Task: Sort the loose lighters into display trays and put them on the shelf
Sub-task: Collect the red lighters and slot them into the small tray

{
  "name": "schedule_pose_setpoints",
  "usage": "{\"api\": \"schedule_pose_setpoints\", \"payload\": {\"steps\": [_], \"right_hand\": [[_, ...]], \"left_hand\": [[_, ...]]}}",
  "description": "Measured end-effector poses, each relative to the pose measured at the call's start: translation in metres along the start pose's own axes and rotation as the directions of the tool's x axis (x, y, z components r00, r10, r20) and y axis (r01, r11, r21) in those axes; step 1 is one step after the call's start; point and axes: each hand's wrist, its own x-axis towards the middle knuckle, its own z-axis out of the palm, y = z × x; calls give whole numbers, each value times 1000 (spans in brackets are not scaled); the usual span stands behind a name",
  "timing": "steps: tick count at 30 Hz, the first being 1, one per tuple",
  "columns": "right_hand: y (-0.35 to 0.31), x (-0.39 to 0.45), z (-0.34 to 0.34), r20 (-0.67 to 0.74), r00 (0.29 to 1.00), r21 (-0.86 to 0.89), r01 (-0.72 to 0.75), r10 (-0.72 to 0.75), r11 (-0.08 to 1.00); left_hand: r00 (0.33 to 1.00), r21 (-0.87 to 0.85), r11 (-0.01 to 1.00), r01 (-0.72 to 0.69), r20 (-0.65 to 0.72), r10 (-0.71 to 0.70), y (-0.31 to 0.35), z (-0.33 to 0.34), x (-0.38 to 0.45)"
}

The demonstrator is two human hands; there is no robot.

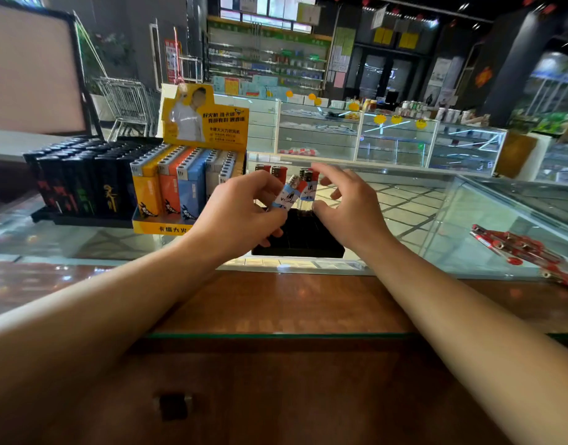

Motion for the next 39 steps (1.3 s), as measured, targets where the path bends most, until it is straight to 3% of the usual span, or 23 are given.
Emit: {"api": "schedule_pose_setpoints", "payload": {"steps": [7,20,26,34,39], "right_hand": [[-5,1,-5,-42,998,49,-41,43,998],[-5,0,-6,39,998,26,-44,43,999],[-18,-4,-14,-106,994,250,7,20,968],[-30,-8,-16,-31,998,388,60,-52,920],[-22,-2,-24,-221,972,521,46,83,852]], "left_hand": [[1000,6,1000,3,3,-3,-2,0,1],[1000,40,999,13,5,-13,-1,0,0],[1000,37,999,0,-12,0,-1,-1,0],[999,39,998,-41,-33,42,2,2,-2],[978,166,977,-133,-135,156,1,2,-3]]}}
